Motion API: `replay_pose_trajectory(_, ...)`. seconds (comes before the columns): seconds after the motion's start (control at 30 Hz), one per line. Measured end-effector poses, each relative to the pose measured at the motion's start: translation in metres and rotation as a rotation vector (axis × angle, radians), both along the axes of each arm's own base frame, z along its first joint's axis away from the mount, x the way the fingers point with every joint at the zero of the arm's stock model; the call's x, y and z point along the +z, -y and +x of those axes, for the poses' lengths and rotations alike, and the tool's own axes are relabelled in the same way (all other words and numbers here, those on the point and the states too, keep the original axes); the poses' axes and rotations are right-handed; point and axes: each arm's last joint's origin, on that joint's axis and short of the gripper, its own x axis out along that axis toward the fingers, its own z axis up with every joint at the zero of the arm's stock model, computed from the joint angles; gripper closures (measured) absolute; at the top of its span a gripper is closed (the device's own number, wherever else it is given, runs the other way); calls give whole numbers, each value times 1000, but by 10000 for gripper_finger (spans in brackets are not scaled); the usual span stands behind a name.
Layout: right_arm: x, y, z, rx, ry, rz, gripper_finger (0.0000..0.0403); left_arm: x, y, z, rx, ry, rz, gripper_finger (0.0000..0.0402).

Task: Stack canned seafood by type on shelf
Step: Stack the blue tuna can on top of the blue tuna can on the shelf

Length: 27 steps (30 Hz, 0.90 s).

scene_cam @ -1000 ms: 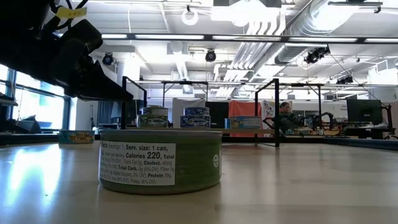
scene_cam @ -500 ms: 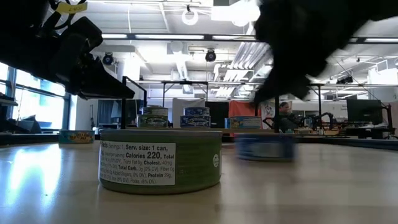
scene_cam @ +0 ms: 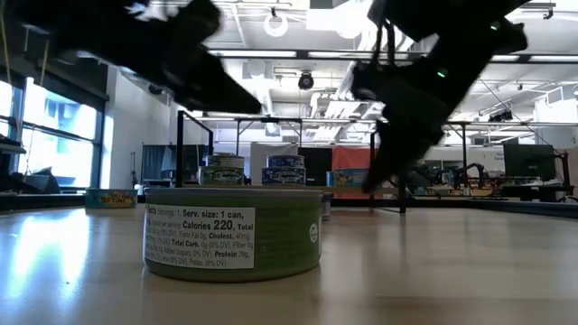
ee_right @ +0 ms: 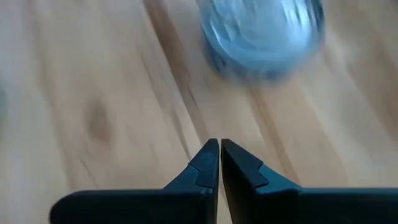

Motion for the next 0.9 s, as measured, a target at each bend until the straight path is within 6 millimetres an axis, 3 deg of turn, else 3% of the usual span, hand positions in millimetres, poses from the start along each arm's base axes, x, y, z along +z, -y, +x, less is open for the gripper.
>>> replay_pose_trajectory(0.17,-11,-10,-20,-94,-150,-53,392,-12,-13,46,9,-144,5,394)
replay_pose_trajectory(0.4,-27,-13,-30,-213,-81,-126,392,-38,-41,90,82,-303,-20,394)
replay_pose_trajectory(0.57,-34,-13,-29,-225,25,-79,392,-41,-50,110,-136,-382,-177,394)
replay_pose_trajectory(0.67,-38,-12,-27,-199,123,-54,392,-36,-40,111,-229,-391,-197,394)
replay_pose_trajectory(0.77,-42,-7,-29,-200,187,-42,392,-16,-27,105,-239,-369,-159,394)
replay_pose_trajectory(0.9,-46,5,-30,-253,182,-48,392,-1,-7,92,-244,-420,-101,394)
